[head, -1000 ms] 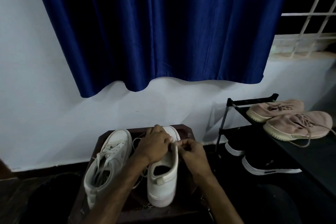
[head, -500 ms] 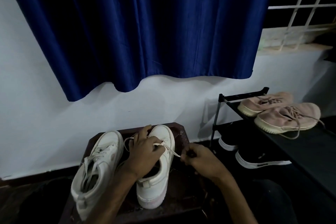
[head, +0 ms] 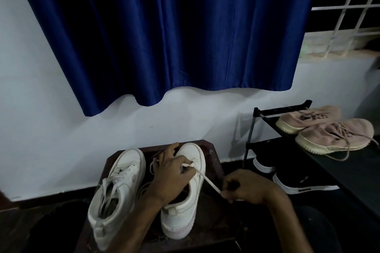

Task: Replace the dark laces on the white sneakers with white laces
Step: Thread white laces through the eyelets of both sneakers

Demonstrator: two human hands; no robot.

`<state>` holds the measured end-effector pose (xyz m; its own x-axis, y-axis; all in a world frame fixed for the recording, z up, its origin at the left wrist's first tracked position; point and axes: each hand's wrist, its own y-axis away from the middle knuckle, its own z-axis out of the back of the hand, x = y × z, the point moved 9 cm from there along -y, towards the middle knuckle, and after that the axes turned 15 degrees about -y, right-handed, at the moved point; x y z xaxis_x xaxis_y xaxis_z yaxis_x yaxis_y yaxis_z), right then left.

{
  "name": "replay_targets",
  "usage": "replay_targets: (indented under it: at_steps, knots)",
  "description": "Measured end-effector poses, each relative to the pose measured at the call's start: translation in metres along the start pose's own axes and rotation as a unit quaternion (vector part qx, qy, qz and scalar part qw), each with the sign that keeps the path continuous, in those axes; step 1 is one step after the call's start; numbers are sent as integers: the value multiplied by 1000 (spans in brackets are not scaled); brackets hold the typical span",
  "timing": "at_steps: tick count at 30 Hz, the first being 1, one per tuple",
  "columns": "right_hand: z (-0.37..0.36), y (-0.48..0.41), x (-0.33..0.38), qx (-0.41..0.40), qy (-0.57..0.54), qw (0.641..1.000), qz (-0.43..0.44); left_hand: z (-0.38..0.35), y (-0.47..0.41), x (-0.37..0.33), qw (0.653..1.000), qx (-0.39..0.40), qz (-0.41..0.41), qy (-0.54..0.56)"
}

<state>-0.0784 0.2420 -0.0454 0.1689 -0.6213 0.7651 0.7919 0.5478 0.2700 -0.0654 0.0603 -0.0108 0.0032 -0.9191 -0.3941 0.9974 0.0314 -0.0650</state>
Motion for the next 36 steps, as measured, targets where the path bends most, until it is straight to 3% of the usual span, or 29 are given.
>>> replay_targets:
  at_steps: [4, 6, 10, 13, 16, 18, 21, 24, 26, 29, 31, 33, 36]
  knots:
    - [11, -20, 38, -189, -119, 968, 114, -2, 1, 2, 1000, 0, 0, 1]
    - [1, -29, 51, -224, -164, 949, 149, -2, 2, 2, 1000, -7, 0, 3]
    - [-7, -35, 44, -237, -129, 953, 138, 2, 2, 3, 1000, -24, 4, -3]
    - [-7, -32, 25, -173, -85, 978, 77, 8, 3, 1, 998, -50, -14, 25]
    - [-4, -26, 5, -112, -15, 994, 9, 1, 3, -2, 999, 13, -14, 30]
    - [0, -25, 13, -120, -44, 991, 38, -4, 3, -3, 999, 46, -3, 15]
    - [3, -30, 38, -201, -125, 965, 114, -8, 2, -4, 998, 60, -4, -9]
    - [-6, -34, 51, -233, -110, 955, 150, -9, 2, -1, 998, 61, 18, -12]
    - [-6, -31, 40, -189, -70, 973, 110, -8, 3, 1, 997, 61, 36, -8]
    - [-12, -11, 5, 2, 18, 999, -38, -7, 5, 3, 997, 52, 49, 10]
    - [-7, -1, -1, 33, 22, 997, -62, -6, 5, 4, 998, 46, 48, 18]
    - [6, -8, 18, -56, 27, 998, -3, -6, 4, 4, 998, 38, 46, 18]
    - [6, -23, 51, -204, -82, 969, 111, -5, 4, 4, 998, 32, 49, 19]
